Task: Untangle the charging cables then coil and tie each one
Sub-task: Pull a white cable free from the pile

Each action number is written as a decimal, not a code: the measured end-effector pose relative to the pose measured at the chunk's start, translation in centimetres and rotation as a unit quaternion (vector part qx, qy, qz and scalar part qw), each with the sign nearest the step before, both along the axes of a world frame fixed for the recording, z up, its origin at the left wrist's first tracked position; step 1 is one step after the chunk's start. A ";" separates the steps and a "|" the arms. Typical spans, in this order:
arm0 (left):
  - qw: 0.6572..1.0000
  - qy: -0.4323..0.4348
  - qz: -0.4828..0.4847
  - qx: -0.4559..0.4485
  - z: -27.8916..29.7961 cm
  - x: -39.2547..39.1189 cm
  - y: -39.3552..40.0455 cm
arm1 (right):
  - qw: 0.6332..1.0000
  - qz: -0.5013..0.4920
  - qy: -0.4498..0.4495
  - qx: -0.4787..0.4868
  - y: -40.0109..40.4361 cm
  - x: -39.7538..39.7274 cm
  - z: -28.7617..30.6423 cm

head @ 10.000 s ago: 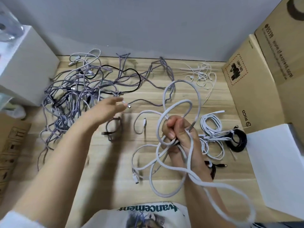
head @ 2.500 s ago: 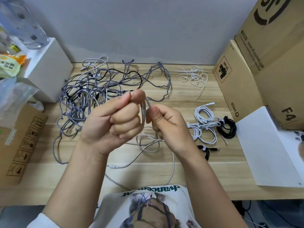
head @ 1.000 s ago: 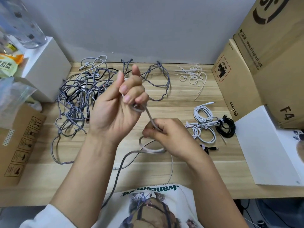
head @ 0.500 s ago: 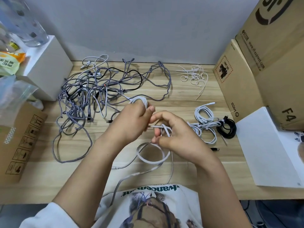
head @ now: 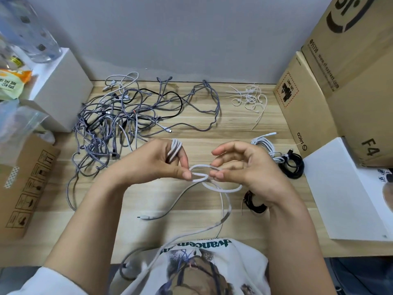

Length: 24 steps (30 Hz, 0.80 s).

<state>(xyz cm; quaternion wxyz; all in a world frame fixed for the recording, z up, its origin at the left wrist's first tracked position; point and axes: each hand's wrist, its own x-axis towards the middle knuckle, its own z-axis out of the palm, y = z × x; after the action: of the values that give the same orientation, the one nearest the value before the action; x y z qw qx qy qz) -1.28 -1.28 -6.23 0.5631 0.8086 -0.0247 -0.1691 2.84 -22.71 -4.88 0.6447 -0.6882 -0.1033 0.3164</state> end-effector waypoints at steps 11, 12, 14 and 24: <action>0.986 0.040 -0.024 0.160 0.3 -0.1 -0.1 | 0.989 -0.104 -0.099 0.028 1.2 -0.8 0.3; 0.982 0.022 -0.018 0.185 0.2 0.0 -0.3 | 0.989 -0.110 -0.074 0.066 1.4 -0.9 0.5; 0.972 -0.036 0.019 0.233 -0.3 0.2 -0.3 | 0.983 -0.123 0.005 0.134 1.7 -1.1 0.6; 0.916 -0.183 0.219 0.280 0.0 0.7 -0.8 | 0.999 -0.032 0.022 -0.030 2.7 -0.9 -0.9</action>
<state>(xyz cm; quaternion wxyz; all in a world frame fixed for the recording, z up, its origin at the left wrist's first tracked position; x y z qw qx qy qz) -0.62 -2.11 -6.26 0.3218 0.9353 0.0989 0.1093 1.92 -20.00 -5.79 0.6359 -0.7031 -0.0575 0.3130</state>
